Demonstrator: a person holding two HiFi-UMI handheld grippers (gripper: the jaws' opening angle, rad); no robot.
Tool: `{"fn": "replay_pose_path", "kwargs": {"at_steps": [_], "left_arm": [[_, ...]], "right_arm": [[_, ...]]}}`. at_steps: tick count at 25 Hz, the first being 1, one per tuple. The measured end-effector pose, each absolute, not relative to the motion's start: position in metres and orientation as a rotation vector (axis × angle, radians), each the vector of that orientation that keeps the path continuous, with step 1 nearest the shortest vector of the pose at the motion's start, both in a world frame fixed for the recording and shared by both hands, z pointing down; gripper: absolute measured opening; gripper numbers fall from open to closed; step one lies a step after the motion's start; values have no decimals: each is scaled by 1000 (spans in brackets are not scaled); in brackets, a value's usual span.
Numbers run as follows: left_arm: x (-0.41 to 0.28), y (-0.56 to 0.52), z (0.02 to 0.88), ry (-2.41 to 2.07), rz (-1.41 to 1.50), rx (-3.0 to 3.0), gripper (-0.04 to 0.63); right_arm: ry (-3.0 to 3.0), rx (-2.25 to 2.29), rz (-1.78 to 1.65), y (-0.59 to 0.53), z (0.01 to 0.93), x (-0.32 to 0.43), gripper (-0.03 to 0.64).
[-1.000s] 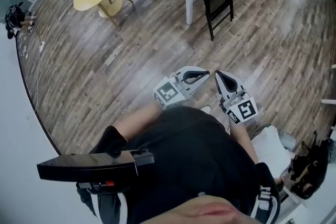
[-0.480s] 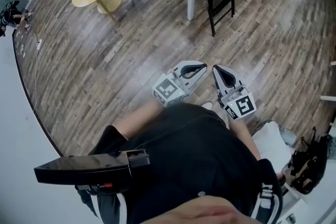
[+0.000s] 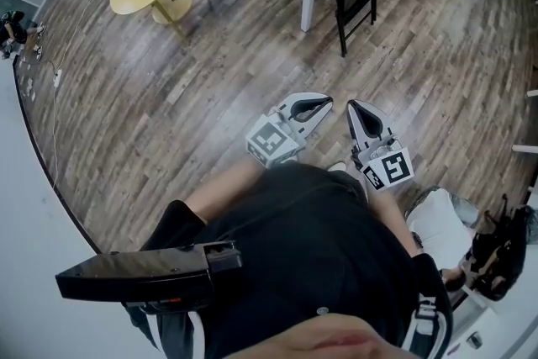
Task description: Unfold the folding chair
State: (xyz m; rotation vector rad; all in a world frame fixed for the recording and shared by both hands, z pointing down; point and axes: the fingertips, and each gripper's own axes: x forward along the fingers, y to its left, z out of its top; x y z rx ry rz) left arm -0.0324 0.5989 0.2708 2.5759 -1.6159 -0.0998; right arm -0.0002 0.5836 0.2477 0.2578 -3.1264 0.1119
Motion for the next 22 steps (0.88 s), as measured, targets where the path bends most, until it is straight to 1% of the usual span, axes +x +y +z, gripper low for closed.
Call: {"fn": "replay_pose_path", "kwargs": {"at_steps": [6,13,22], "left_arm": [[-47,590,267,-1597,-97,2603,3],[-45,563,266,-1610,-93,2605,3],[-31,475,263,-1678,-51,2579,3]], "right_arm": [[-3125,329,104,574,246,-11,8],[-3146,337,134,545,250,-7,8],[-3170,262,124,455,247,4,8]]}}
